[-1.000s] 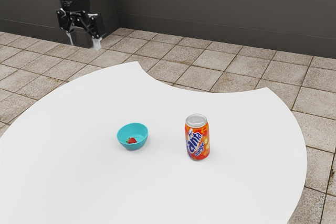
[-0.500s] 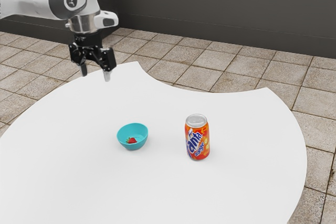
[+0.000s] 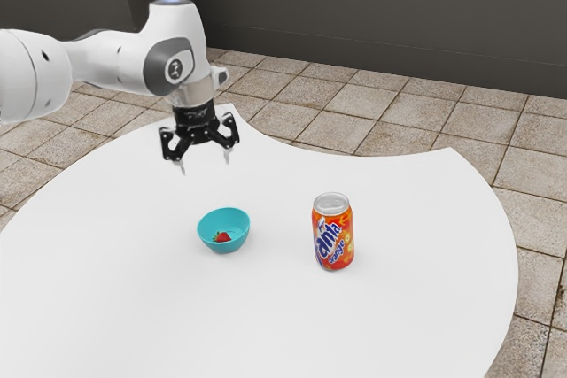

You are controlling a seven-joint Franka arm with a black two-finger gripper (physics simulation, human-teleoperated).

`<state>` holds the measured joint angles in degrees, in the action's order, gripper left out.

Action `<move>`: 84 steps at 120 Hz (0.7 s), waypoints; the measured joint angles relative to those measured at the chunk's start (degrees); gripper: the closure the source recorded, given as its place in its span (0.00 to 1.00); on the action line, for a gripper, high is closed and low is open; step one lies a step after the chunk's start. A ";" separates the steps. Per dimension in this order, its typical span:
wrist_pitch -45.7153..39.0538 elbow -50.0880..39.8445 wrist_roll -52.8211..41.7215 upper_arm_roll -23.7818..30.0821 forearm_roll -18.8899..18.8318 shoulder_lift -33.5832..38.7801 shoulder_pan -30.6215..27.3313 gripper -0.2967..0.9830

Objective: Take strawberry from the bowl

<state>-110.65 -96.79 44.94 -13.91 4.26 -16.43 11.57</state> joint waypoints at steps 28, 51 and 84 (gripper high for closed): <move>-4.68 -3.01 17.00 0.28 0.97 -1.50 0.21 0.30; -7.52 -5.31 26.73 0.21 1.14 -1.89 0.24 0.38; -11.00 -6.87 36.27 0.24 2.55 -5.64 0.35 0.46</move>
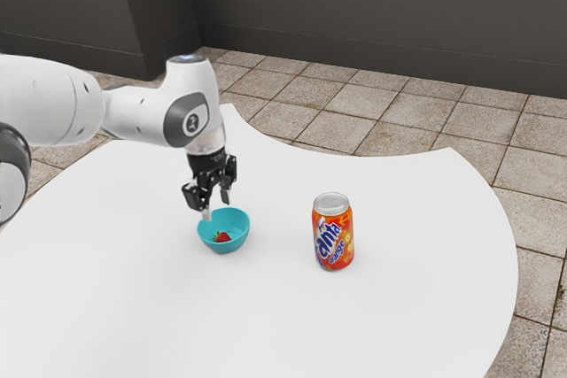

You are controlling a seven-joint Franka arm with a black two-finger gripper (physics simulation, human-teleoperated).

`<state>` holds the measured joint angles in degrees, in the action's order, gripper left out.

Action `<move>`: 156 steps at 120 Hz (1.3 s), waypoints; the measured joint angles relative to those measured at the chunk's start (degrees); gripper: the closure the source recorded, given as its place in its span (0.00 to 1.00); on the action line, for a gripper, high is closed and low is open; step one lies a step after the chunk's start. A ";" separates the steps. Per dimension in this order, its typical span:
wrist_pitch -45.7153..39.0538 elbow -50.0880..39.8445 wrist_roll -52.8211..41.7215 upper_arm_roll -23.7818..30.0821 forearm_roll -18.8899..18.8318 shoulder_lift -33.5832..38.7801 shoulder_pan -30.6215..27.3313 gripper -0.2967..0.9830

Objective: Take strawberry from the bowl

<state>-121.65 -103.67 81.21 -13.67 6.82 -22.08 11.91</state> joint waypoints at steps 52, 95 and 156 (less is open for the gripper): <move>-2.12 -0.63 8.48 -0.06 1.42 -2.96 0.30 0.49; -2.72 -1.21 12.14 -0.04 2.38 -3.70 0.38 0.50; -3.59 -0.35 14.65 -0.06 2.36 -5.41 0.08 0.51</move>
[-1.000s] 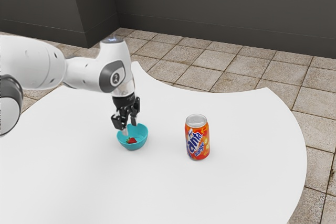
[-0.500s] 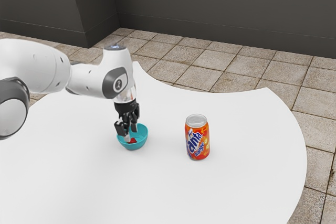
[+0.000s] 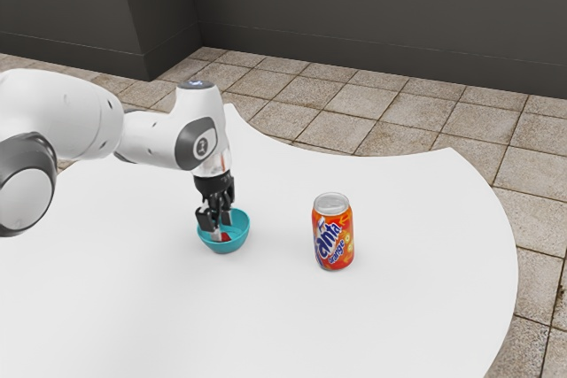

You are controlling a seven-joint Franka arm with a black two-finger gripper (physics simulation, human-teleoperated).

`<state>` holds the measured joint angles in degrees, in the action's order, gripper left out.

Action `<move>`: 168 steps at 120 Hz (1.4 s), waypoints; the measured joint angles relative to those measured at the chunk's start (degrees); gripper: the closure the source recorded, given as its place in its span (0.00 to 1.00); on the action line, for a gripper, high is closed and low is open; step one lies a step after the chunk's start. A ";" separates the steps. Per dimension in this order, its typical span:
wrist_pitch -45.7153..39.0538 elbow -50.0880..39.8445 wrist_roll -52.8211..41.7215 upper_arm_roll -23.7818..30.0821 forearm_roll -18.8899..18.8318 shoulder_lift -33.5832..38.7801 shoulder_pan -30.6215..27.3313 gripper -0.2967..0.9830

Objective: Take strawberry from the bowl

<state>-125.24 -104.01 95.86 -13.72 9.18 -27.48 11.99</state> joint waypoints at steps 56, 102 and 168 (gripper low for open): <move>-0.08 2.58 1.00 0.09 0.04 -2.90 -0.02 0.53; -0.03 2.88 1.39 0.06 -0.04 -3.21 0.19 0.62; 0.39 2.77 1.39 0.01 0.03 -3.37 0.17 0.74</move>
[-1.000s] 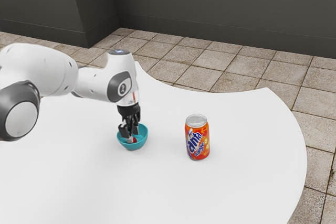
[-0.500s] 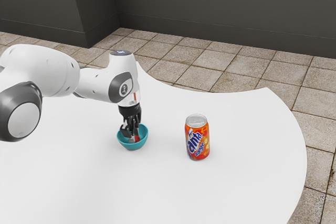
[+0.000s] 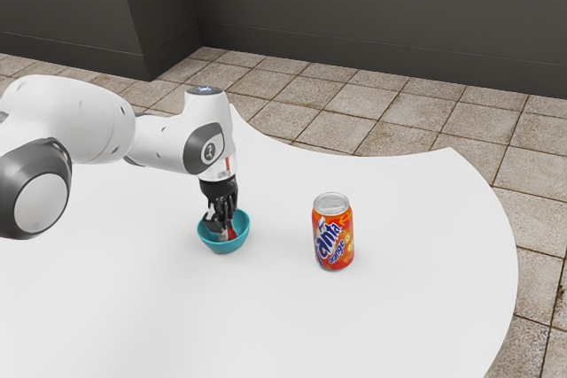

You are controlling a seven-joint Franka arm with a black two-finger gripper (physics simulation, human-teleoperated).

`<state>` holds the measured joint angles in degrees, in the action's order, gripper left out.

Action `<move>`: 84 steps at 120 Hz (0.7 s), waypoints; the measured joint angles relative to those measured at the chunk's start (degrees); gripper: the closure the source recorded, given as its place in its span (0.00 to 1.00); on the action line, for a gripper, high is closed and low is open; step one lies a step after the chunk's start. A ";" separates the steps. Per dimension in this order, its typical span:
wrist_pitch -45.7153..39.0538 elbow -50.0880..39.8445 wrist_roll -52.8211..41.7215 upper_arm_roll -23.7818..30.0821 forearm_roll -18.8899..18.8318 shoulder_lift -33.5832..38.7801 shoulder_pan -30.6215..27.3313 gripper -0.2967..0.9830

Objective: Take strawberry from the bowl

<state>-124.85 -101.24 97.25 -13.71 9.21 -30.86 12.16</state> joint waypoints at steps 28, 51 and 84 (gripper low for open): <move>0.52 -0.17 -0.04 -0.13 -0.15 1.38 0.66 0.77; 1.48 -4.41 -0.02 -0.33 -0.38 9.31 2.42 0.78; 2.49 -15.89 -0.10 -0.80 -0.63 19.59 9.41 0.78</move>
<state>-122.35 -117.14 97.15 -14.51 8.57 -11.27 21.56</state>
